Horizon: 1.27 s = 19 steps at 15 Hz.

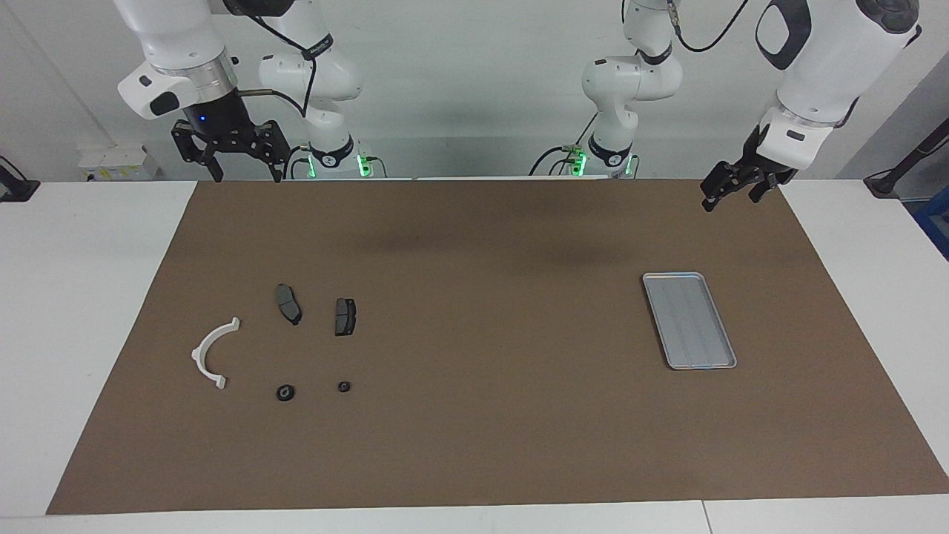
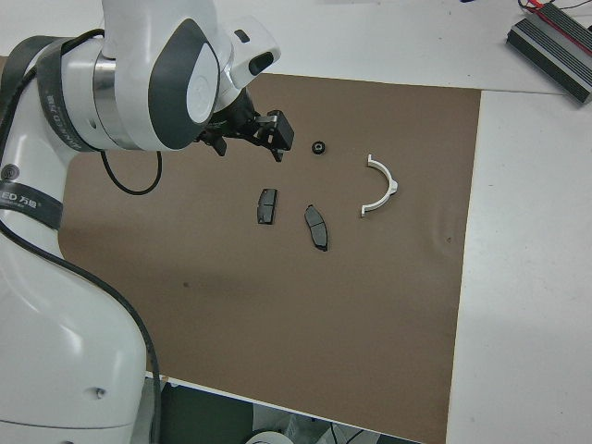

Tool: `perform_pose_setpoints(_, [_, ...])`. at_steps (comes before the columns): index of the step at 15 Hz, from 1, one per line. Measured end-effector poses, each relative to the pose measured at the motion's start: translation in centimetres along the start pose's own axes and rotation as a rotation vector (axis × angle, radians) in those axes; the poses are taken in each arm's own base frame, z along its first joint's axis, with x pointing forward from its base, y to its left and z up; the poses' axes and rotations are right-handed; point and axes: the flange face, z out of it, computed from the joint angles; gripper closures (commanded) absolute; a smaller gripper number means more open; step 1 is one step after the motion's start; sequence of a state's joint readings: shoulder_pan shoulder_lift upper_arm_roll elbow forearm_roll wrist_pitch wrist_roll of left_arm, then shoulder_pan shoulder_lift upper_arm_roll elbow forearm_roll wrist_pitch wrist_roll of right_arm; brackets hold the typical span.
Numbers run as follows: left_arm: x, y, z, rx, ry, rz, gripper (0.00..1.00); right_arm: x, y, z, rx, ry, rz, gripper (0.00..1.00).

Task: Pick bearing gear from pile to tray

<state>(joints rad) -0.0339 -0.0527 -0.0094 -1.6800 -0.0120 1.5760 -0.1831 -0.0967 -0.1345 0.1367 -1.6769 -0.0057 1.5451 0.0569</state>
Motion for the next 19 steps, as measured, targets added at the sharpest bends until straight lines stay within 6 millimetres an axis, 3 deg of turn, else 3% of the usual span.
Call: perform_pose_setpoints(19, [0.00,0.00,0.00,0.000,0.000,0.000,0.00,0.39,-0.54,-0.29,0.001,0.039,-0.038,0.00])
